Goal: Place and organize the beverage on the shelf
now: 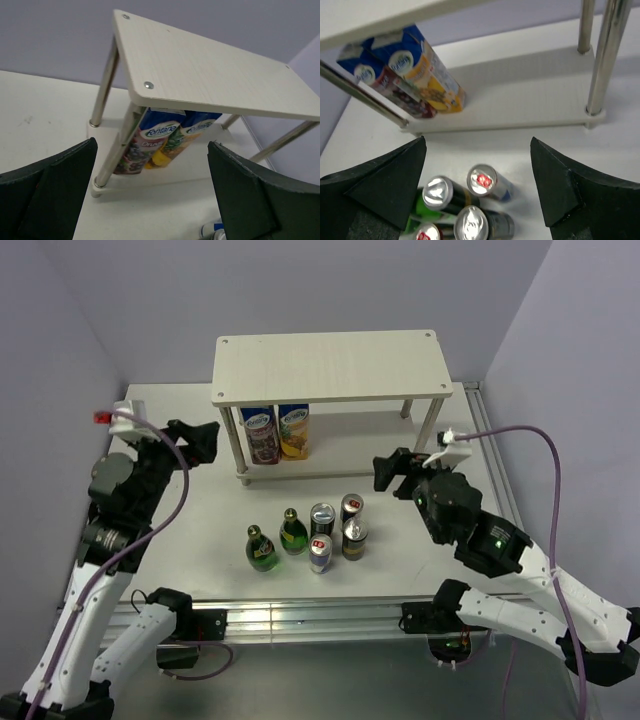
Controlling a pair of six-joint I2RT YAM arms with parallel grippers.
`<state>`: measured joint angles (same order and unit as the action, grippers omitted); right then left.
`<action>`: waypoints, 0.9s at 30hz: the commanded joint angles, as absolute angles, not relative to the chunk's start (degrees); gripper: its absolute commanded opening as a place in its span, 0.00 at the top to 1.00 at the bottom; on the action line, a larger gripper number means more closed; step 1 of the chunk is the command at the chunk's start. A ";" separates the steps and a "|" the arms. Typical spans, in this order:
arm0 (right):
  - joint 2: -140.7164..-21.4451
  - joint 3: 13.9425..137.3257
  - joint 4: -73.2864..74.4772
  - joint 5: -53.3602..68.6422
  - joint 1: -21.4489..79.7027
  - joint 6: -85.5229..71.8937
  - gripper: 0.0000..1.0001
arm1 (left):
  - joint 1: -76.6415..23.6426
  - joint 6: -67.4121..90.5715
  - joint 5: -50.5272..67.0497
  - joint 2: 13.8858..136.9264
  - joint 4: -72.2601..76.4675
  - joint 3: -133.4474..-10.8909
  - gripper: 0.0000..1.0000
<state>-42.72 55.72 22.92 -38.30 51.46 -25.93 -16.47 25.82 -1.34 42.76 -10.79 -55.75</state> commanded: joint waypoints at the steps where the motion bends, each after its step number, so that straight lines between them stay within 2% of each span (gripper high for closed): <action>1: -37.89 52.13 28.73 -42.72 54.22 -29.26 0.08 | -16.35 22.94 -10.36 37.11 -11.07 -53.53 0.01; 3: -34.99 48.28 29.18 -41.31 57.38 -32.60 0.08 | -16.43 22.50 -11.77 35.26 -11.08 -52.39 0.01; 4: -33.94 46.51 28.05 -40.35 60.96 -32.87 0.05 | -16.61 22.50 -11.78 34.98 -10.73 -51.77 0.01; 7: -31.64 41.84 28.38 -50.14 69.84 -38.47 0.05 | -16.61 22.41 -14.14 35.33 -11.95 -52.56 0.01; 8: -33.64 42.18 36.65 -58.97 77.01 -48.42 0.05 | -16.61 22.50 -15.28 35.59 -12.39 -52.82 0.01; 10: -38.12 46.91 48.36 -64.75 82.77 -60.23 0.05 | -16.61 22.76 -16.95 36.12 -13.71 -53.44 0.01; 11: -44.58 49.20 65.57 -67.56 85.58 -79.00 0.05 | -16.61 22.50 -17.31 35.95 -13.45 -53.26 0.01; 13: -52.08 55.09 82.71 -71.10 94.45 -98.25 0.05 | -16.52 22.41 -18.01 35.68 -13.36 -53.26 0.01; 14: -57.51 56.15 82.79 -70.41 97.09 -98.26 0.06 | -16.52 22.41 -18.10 35.60 -13.45 -53.09 0.01; 17: -62.74 55.91 82.71 -67.68 98.61 -105.33 0.04 | -16.52 22.15 -18.54 35.24 -12.92 -52.56 0.01; 23: -65.74 49.05 82.71 -61.89 101.16 -117.93 0.03 | -16.52 22.32 -18.72 35.77 -13.27 -52.73 0.02; 27: -65.65 44.66 82.71 -63.19 101.07 -122.07 0.02 | -16.44 22.50 -18.11 35.77 -13.45 -53.17 0.03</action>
